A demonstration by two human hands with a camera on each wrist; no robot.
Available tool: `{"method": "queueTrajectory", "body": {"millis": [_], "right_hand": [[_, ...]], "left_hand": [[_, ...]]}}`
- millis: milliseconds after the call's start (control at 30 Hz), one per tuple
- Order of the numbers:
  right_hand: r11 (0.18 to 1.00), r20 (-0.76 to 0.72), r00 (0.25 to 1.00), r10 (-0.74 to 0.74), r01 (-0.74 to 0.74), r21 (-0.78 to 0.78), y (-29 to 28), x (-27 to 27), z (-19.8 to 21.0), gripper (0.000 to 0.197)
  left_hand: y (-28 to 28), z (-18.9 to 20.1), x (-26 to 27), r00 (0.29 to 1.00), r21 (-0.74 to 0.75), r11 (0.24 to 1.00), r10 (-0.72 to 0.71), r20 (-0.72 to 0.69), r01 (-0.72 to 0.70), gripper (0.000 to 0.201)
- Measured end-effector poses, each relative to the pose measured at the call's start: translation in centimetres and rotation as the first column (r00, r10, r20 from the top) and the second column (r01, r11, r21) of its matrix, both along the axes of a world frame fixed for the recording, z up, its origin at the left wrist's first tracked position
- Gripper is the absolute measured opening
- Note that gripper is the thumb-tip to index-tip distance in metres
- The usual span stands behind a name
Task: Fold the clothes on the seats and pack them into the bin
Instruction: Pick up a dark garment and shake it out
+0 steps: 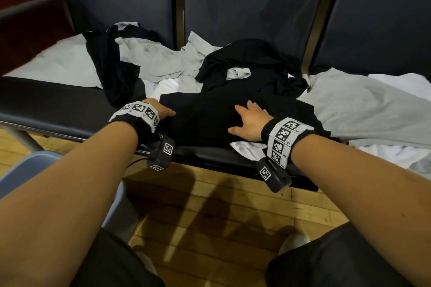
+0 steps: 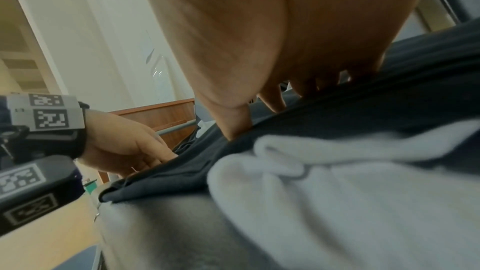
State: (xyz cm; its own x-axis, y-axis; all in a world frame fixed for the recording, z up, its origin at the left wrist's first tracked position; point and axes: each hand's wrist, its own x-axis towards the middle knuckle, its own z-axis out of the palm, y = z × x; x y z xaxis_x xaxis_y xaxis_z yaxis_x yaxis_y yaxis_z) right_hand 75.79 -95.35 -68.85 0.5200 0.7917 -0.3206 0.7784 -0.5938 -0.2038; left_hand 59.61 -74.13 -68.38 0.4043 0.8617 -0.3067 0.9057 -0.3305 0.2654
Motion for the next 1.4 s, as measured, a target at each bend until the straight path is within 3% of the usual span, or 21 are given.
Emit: {"method": "queueTrajectory", "body": {"millis": [167,300,400,533,667,733,767,867,967,1067,1167,1200,1267,1333,1400], "right_hand": [[1.0,0.003,1.0,-0.005,0.005,-0.03,0.5,-0.5,-0.6,0.082],[0.999,0.004,1.0,-0.018,0.018,-0.035,0.7,-0.9,-0.7,0.081],[0.999,-0.04,0.999,-0.032,0.031,-0.03,0.9,-1.4,-0.4,0.08],[0.993,-0.191,0.978,-0.079,0.095,0.074,1.0,-1.5,0.6,0.071],[0.881,-0.433,0.89,-0.144,0.315,0.353,0.1,-0.2,2.3,0.042],[0.772,-0.589,0.792,-0.162,0.473,0.424,-0.6,0.9,2.8,0.023],[0.719,-0.689,0.708,-0.156,0.56,0.412,-1.0,1.6,2.9,0.023],[0.604,-0.919,0.382,-0.101,0.757,0.249,-3.0,3.6,3.6,0.051],[0.492,-0.992,0.123,0.037,0.862,0.125,-5.2,6.0,3.9,0.074],[0.486,-0.998,0.021,0.067,0.872,0.051,-6.9,7.8,3.6,0.082],[0.527,-0.993,0.102,-0.06,0.848,0.055,-7.6,7.9,3.1,0.058],[0.552,-0.979,0.159,-0.124,0.831,0.065,-7.7,7.8,2.8,0.056],[0.573,-0.903,0.317,-0.29,0.813,0.102,-7.6,8.1,1.6,0.071],[0.553,-0.85,0.421,-0.317,0.81,0.195,-7.2,8.7,1.1,0.054],[0.525,-0.851,0.456,-0.261,0.807,0.271,-7.0,9.4,1.9,0.04]], "left_hand": [[0.5,-0.1,-0.3,0.992,-0.031,0.995,-0.093,-0.085,0.091,0.07],[0.9,1.1,-0.7,0.994,-0.031,0.994,-0.106,0.004,0.106,0.053],[0.8,2.4,-1.3,0.993,-0.034,0.995,-0.095,0.073,0.098,0.051],[0.1,4.9,-2.2,0.948,-0.131,0.981,-0.099,0.303,0.145,0.041],[-2.3,6.6,-0.5,0.797,-0.236,0.949,-0.026,0.604,0.21,0.031],[-4.4,7.2,1.5,0.759,-0.238,0.924,-0.08,0.646,0.3,0.029],[-5.5,7.4,2.6,0.75,-0.231,0.909,-0.121,0.65,0.347,0.025],[-8.7,7.5,6.1,0.71,-0.226,0.868,-0.184,0.68,0.442,0.024],[-11.7,7.2,9.5,0.659,-0.219,0.815,-0.243,0.712,0.537,0.024],[-14.5,6.8,12.0,0.643,-0.372,0.679,-0.194,0.741,0.633,0.027],[-14.8,6.3,13.1,0.666,-0.429,0.636,-0.184,0.723,0.642,0.019],[-14.5,6.1,13.3,0.673,-0.421,0.66,-0.176,0.718,0.622,0.018],[-13.6,5.6,13.5,0.695,-0.4,0.727,-0.147,0.704,0.559,0.02],[-12.4,5.0,13.5,0.725,-0.381,0.799,-0.098,0.681,0.465,0.02],[-11.2,4.5,13.3,0.746,-0.357,0.867,-0.025,0.665,0.348,0.016]]}}
